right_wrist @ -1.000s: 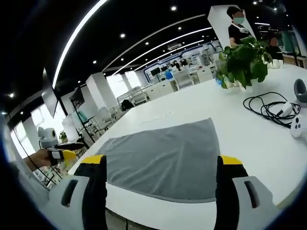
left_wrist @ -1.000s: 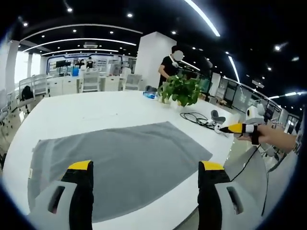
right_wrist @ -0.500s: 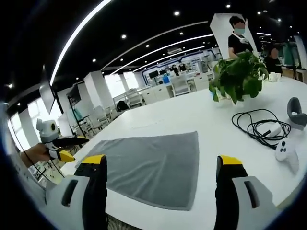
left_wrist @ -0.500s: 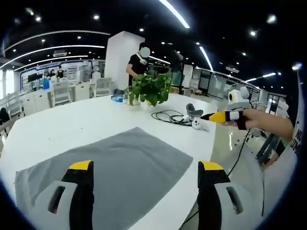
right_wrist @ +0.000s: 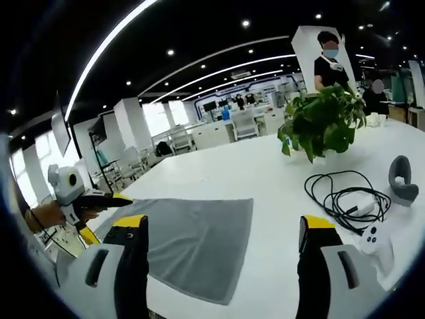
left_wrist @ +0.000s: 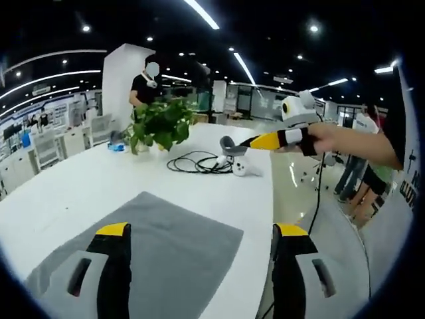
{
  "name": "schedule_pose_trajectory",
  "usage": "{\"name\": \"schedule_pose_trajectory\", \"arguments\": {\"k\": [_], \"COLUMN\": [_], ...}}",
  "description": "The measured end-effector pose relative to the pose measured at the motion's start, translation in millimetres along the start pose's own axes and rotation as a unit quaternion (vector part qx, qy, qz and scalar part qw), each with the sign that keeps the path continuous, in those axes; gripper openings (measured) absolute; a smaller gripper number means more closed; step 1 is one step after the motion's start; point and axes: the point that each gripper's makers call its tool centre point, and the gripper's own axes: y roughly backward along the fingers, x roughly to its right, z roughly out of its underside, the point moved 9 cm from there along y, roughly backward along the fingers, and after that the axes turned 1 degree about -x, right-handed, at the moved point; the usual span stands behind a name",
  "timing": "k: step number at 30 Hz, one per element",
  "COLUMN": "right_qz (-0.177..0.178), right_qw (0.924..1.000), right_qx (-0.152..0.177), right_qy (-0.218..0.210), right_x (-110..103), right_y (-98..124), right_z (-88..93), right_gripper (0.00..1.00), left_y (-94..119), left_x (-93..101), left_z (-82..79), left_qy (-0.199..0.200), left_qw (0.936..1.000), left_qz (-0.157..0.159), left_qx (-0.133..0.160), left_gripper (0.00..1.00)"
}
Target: Fold the towel on the table until its edges align and the towel forms a compact rectangular stack.
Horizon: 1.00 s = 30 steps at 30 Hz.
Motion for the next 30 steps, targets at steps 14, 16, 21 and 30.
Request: {"name": "schedule_pose_trajectory", "arguments": {"k": [14, 16, 21, 30], "right_qz": [-0.039, -0.042, -0.051, -0.062], "right_qw": [0.9991, 0.9988, 0.9982, 0.9971], "right_qx": [-0.018, -0.022, -0.029, -0.045], "right_qy": [0.006, 0.008, 0.011, 0.006], "right_x": [17, 19, 22, 32], "right_y": [-54, -63, -84, -115], "right_z": [-17.3, -18.8, -21.9, -18.3], "right_gripper": [0.91, 0.9, 0.89, 0.88], "left_y": [-63, -71, -90, -118], "left_x": [27.3, 30.9, 37.0, 28.1], "left_z": [0.9, 3.2, 9.4, 29.6], "left_qy": [-0.041, -0.045, -0.058, -0.072], "left_qw": [0.997, 0.9962, 0.9938, 0.9897], "left_qz": [0.049, 0.053, 0.063, 0.045], "left_qx": [-0.044, -0.053, -0.07, -0.115], "left_gripper": [0.89, 0.88, 0.85, 0.74]}}
